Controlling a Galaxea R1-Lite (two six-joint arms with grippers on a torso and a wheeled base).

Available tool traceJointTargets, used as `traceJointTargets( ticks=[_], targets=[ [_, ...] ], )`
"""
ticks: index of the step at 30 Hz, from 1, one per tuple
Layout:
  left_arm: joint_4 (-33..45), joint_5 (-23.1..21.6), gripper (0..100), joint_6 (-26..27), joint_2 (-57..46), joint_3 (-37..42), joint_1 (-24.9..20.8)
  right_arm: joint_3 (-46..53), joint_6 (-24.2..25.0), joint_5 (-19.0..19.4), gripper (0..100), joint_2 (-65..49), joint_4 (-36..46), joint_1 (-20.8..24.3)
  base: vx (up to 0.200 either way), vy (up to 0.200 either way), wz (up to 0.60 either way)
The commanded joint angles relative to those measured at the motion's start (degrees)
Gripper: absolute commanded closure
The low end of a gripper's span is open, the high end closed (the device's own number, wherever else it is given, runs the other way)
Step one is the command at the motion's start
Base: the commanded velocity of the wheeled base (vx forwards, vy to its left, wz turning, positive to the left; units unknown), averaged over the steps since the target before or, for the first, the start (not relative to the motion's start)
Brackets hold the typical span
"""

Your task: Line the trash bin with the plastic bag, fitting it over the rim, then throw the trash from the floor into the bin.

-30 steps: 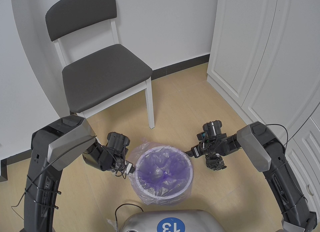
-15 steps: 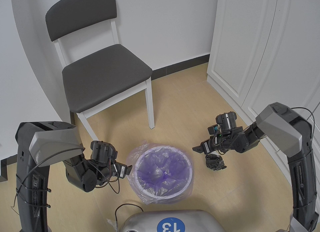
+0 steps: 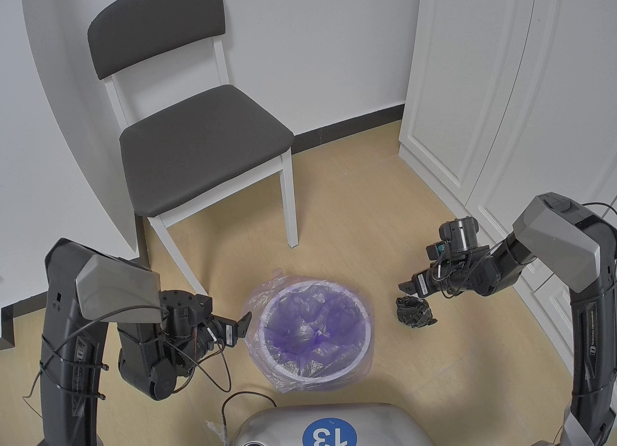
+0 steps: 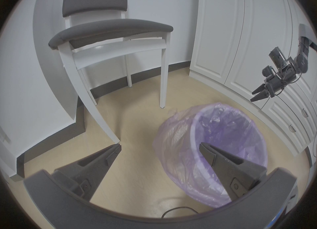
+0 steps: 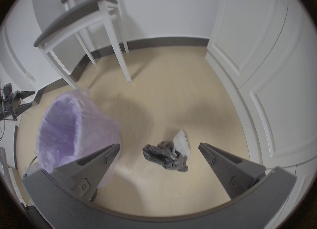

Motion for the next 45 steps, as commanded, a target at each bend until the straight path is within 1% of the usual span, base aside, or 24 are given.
traceJointTargets(
  ticks=[1, 2, 4, 7, 13, 15, 16, 19, 20, 23, 24, 25, 29, 34, 38, 43, 45],
  targets=[
    [-2.5, -0.1, 0, -1.4, 4.8, 2.5, -0.9, -13.6, 4.4, -2.0, 0, 5.6, 18.3, -1.3, 0.0, 0.0, 0.0],
    [-2.5, -0.1, 0, -1.8, 5.5, 2.4, -1.1, -16.5, 5.8, -2.1, 0, 6.8, 20.8, -1.3, 0.0, 0.0, 0.0],
    [-2.5, 0.0, 0, -2.2, 6.4, 1.9, -1.3, -22.3, 7.0, -2.1, 0, 9.5, 24.2, -1.3, 0.0, 0.0, 0.0],
    [-2.5, -0.1, 0, -2.5, 7.1, 2.2, -1.1, -28.1, 6.3, -1.7, 0, 12.0, 29.1, -1.3, 0.0, 0.0, 0.0],
    [-2.5, -0.7, 0, -4.9, 7.0, 2.1, -0.7, -42.2, 7.0, -1.7, 0, 17.5, 40.2, -0.9, 0.0, 0.0, 0.0],
    [-2.5, -1.2, 0, -5.3, 7.0, 2.1, -0.7, -42.2, 6.8, -1.8, 0, 19.0, 40.4, -0.6, 0.0, 0.0, 0.0],
    [-2.5, -1.3, 0, -5.3, 7.0, 2.1, -0.7, -42.2, 6.3, -1.0, 0, 19.1, 39.6, -0.6, 0.0, 0.0, 0.0],
    [-2.5, -1.3, 0, -5.6, 7.0, 2.1, -0.6, -42.2, 6.3, -0.4, 0, 19.7, 37.9, -0.1, 0.0, 0.0, 0.0],
    [-2.5, -1.4, 0, -5.6, 7.0, 2.1, -0.6, -42.2, 6.8, -0.2, 0, 20.1, 36.1, 1.0, 0.0, 0.0, 0.0],
    [-2.5, -1.4, 0, -5.6, 7.0, 2.0, -0.7, -42.2, 8.5, -0.4, 0, 19.7, 36.7, 3.4, 0.0, 0.0, 0.0],
    [-2.5, -1.4, 0, -5.7, 6.9, 2.0, -0.6, -42.2, 9.8, -1.0, 0, 20.2, 37.1, 4.4, 0.0, 0.0, 0.0],
    [-2.5, -1.4, 0, -5.7, 7.0, 2.0, -0.6, -42.2, 9.9, -1.1, 0, 20.5, 37.0, 4.8, 0.0, 0.0, 0.0],
    [-2.5, -1.4, 0, -5.7, 7.0, 2.1, -0.7, -42.2, 10.1, -1.0, 0, 21.7, 37.3, 5.0, 0.0, 0.0, 0.0],
    [-2.5, -1.4, 0, -5.6, 6.9, 2.3, -0.8, -42.2, 10.3, -1.6, 0, 21.9, 39.5, 4.7, 0.0, 0.0, 0.0],
    [-2.5, -1.3, 0, -5.7, 6.9, 2.3, -0.8, -42.2, 10.3, -5.1, 0, 21.9, 39.3, 4.5, 0.0, 0.0, 0.0],
    [-2.5, -1.3, 0, -6.2, 6.9, 2.3, -0.8, -42.2, 10.2, -7.4, 0, 21.9, 39.0, 3.9, 0.0, 0.0, 0.0],
    [-2.5, -1.3, 0, -6.5, 6.9, 2.3, -0.8, -42.2, 9.3, -8.5, 0, 21.9, 39.5, 3.4, 0.0, 0.0, 0.0]
  ],
)
